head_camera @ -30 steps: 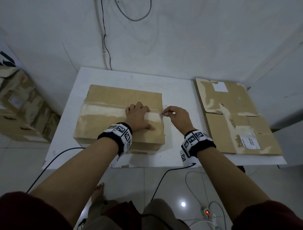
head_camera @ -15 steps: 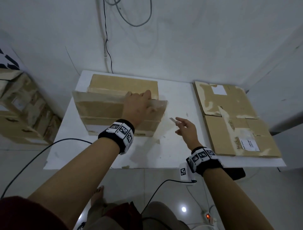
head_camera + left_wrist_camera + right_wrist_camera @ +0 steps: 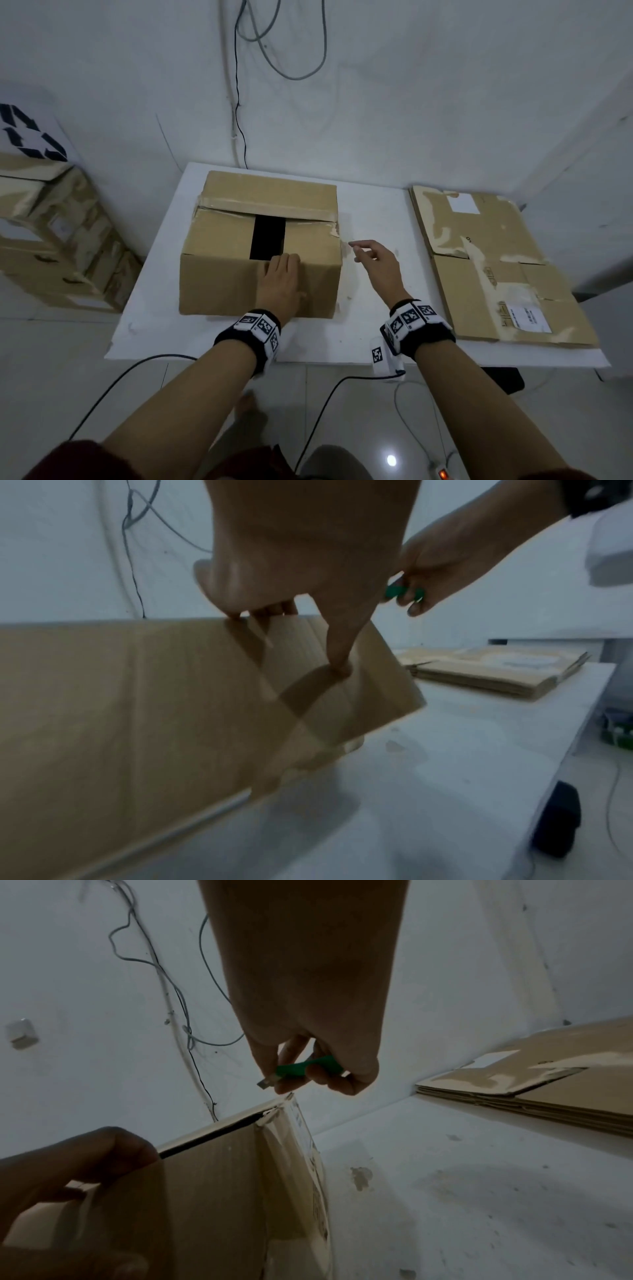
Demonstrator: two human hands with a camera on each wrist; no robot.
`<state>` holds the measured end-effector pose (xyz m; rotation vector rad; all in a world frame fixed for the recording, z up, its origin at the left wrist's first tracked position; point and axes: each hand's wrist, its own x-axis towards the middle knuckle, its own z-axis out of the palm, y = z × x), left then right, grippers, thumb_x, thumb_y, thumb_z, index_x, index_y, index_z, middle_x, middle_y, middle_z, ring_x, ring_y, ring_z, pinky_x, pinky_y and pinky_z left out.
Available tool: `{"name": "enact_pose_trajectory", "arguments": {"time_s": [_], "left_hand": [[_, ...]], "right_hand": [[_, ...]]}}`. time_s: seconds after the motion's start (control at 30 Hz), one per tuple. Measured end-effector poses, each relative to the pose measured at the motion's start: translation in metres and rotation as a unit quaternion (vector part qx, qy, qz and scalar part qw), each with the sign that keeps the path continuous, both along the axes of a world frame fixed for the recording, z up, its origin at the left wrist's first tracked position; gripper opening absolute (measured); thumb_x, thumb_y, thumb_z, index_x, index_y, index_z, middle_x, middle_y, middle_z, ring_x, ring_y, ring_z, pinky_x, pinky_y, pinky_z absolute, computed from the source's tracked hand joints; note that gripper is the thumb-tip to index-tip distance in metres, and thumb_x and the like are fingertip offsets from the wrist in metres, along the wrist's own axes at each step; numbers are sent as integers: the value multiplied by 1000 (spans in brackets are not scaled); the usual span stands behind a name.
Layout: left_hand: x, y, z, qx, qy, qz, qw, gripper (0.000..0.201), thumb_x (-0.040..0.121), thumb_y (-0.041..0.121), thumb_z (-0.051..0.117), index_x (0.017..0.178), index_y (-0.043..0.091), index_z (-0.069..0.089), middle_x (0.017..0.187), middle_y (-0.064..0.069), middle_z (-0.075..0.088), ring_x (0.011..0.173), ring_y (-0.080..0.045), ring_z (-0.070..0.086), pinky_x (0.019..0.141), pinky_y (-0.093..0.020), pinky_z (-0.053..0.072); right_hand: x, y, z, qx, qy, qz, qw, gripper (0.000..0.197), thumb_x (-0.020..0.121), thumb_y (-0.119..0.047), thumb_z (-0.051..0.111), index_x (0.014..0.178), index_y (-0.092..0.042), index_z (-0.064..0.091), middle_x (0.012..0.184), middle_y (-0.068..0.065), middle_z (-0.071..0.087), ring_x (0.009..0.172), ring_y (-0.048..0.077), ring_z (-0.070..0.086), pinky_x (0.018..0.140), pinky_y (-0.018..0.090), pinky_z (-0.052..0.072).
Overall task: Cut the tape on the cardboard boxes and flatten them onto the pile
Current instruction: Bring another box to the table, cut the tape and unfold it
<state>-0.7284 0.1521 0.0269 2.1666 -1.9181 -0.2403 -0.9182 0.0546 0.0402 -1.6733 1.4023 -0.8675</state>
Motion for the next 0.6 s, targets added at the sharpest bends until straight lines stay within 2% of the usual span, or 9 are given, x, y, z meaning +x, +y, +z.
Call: {"name": "enact_pose_trajectory", "arguments": {"time_s": [0.1, 0.2, 0.23, 0.3, 0.4, 0.43, 0.47, 0.53, 0.6], "left_hand": [[-6, -15, 16, 62, 15, 23, 998, 64, 72, 20, 69, 126, 17, 35, 125, -7, 42, 115, -25, 38, 99, -39, 28], [-2, -43, 43, 225, 11, 3, 974, 61, 78, 26, 68, 129, 11, 38, 130, -13, 42, 124, -33, 38, 106, -46, 27], [3, -56, 50, 274, 38, -20, 961, 59, 81, 31, 68, 130, 9, 43, 132, -13, 45, 124, -33, 41, 106, -44, 31], [13, -82, 61, 318, 154, -41, 935, 53, 86, 34, 67, 129, 5, 55, 133, -10, 52, 120, -29, 50, 101, -35, 41], [20, -111, 62, 232, 318, 59, 917, 44, 88, 24, 66, 122, -3, 59, 124, -17, 59, 111, -30, 57, 90, -32, 44], [19, -118, 59, 202, 381, 102, 897, 41, 88, 20, 64, 120, -6, 59, 116, -19, 61, 102, -31, 59, 84, -33, 45], [18, -123, 56, 184, 451, 136, 863, 39, 89, 18, 63, 120, -6, 58, 106, -19, 61, 90, -29, 58, 77, -32, 46], [14, -131, 51, 161, 600, 209, 755, 30, 90, 17, 59, 116, 3, 60, 84, -9, 52, 67, -20, 48, 59, -27, 43], [12, -138, 46, 130, 703, 284, 638, 10, 91, 16, 57, 94, 7, 57, 75, -4, 46, 55, -15, 45, 44, -19, 40]], "right_hand": [[3, -10, 0, -1, 28, -2, 1000, 15, 93, -27, 64, 107, -24, 69, 84, -9, 65, 76, 0, 57, 67, 10, 40], [7, -23, -4, -6, 51, -7, 999, 9, 90, -24, 69, 98, -19, 71, 83, -12, 64, 77, 1, 56, 69, 13, 41], [8, -28, -6, -8, 52, -11, 999, 5, 89, -22, 70, 93, -20, 71, 85, -12, 65, 79, 2, 56, 71, 15, 42], [11, -36, -8, -16, 53, -20, 998, 5, 88, -18, 71, 86, -23, 70, 84, -11, 65, 80, 1, 57, 74, 16, 42], [17, -48, -6, -15, 43, -23, 999, 2, 88, -16, 70, 86, -15, 70, 79, -12, 62, 75, -3, 54, 69, 10, 38], [19, -51, -5, -15, 40, -19, 999, 4, 88, -16, 70, 86, -13, 70, 77, -12, 62, 74, -3, 54, 68, 8, 38], [21, -54, -6, -15, 38, -12, 999, 6, 89, -18, 70, 86, -12, 69, 77, -12, 63, 73, -3, 54, 67, 7, 39], [26, -59, -7, -19, 40, 1, 999, 7, 88, -20, 71, 83, -15, 68, 76, -11, 63, 72, -3, 55, 65, 6, 39], [30, -63, -10, -23, 32, 8, 999, 10, 88, -20, 71, 79, -19, 67, 76, -12, 63, 71, -3, 54, 65, 7, 40]]}}
